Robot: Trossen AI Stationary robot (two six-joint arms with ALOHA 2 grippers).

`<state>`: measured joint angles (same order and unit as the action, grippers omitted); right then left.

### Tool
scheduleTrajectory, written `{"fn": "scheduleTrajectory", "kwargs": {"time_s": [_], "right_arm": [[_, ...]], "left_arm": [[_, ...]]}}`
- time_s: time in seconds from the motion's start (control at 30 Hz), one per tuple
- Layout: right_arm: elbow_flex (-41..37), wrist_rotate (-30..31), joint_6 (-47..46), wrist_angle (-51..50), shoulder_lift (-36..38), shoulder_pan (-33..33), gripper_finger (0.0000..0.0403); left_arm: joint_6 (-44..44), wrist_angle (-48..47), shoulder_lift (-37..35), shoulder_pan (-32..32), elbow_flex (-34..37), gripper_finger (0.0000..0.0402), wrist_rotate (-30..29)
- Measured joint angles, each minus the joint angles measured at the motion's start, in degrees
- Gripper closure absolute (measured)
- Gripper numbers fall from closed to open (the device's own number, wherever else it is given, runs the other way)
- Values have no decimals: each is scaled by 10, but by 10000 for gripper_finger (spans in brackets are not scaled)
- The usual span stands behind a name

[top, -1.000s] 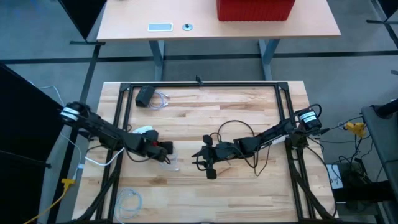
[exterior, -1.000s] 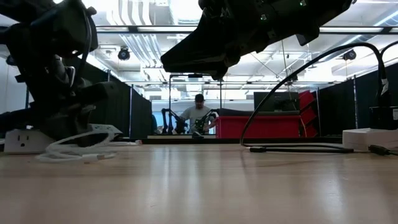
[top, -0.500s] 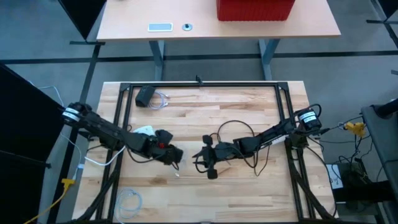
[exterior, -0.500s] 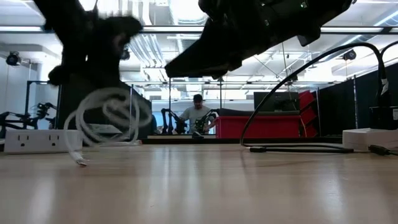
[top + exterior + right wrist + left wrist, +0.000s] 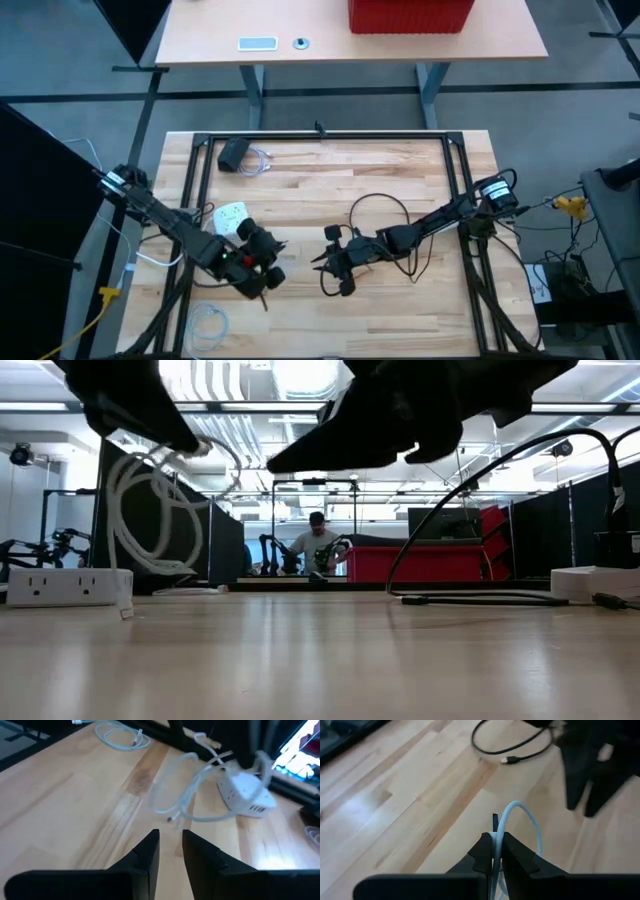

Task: Insert USB
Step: Insert the white charger cable into the left white outlet extension

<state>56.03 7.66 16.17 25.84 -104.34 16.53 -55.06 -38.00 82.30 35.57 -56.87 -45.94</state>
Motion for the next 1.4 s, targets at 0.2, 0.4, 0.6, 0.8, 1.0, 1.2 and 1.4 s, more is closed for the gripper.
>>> {"fn": "scheduleTrajectory", "kwargs": {"time_s": [0.2, 0.4, 0.6, 0.8, 1.0, 1.2, 1.4], "right_arm": [[31, 76, 119, -16, 1, 5, 346], [89, 179, 243, -65, 1, 10, 335], [146, -4, 78, -45, -10, -20, 322], [197, -44, 8, -31, -61, -34, 313], [244, -49, -39, -28, -91, -37, 300], [249, -49, -89, -28, -90, -45, 284], [252, -65, -122, -2, -91, -45, 278]], "left_arm": [[76, 57, 0, 42, 0, 385, -54], [88, 65, 0, 98, 0, 385, -142], [94, 65, 0, 136, 0, 385, -290], [93, 70, 1, 137, 0, 385, -312], [105, 93, 1, 144, 1, 385, -318], [134, 120, 1, 156, 1, 385, -333], [145, 129, 1, 159, 1, 385, -343]]}}
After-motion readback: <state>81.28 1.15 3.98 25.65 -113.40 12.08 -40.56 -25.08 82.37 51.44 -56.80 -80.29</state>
